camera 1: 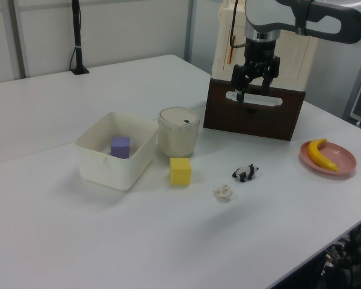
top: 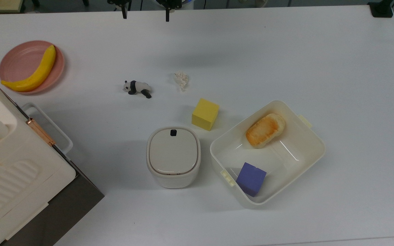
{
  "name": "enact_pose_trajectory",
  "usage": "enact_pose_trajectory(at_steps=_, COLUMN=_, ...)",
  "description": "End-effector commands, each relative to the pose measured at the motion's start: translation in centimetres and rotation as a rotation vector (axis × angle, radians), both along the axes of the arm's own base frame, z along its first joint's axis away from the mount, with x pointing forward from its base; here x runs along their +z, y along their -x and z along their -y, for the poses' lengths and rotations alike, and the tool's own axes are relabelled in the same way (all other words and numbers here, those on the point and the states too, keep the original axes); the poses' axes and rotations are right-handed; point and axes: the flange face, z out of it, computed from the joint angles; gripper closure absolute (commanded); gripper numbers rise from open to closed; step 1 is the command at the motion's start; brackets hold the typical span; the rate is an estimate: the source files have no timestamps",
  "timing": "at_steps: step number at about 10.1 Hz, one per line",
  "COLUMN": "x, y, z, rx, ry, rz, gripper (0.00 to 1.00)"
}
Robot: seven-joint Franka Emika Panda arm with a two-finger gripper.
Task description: Open the trash can
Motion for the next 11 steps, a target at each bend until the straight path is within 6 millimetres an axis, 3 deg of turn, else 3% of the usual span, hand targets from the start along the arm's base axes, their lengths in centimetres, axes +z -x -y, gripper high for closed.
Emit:
enact_pose_trajectory(at_steps=1, x=-0.01, y=0.51, z=-0.47, rx=-0.004, ry=-0.062, rz=-0.016, gripper=0.0)
enact_pose_trajectory(at_steps=5, x=-0.59, y=0.35, z=-1.22, rx=0.017, ry=-0.063, rz=-0.029, gripper=0.01)
enact_pose_trajectory(at_steps=6, x=-0.75, y=0.25, z=-1.3, rx=0.039, ry=-0.064, rz=-0.032, gripper=0.22)
enact_pose_trajectory(at_steps=7, x=-0.8, y=0.32, z=-1.31, rx=0.105, ry=-0.068, rz=-0.042, gripper=0.6)
enact_pose_trajectory(at_steps=8, x=-0.84, y=0.37, z=-1.23, rx=0.119, ry=-0.068, rz=-0.047, gripper=0.91)
enact_pose_trajectory(at_steps=9, x=-0.88, y=0.42, z=-1.31, rx=0.12, ry=-0.068, rz=-0.052, gripper=1.0)
enact_pose_trajectory(at_steps=11, x=-0.95, y=0.37, z=-1.39, rx=0.116, ry=-0.068, rz=-0.052, gripper=1.0)
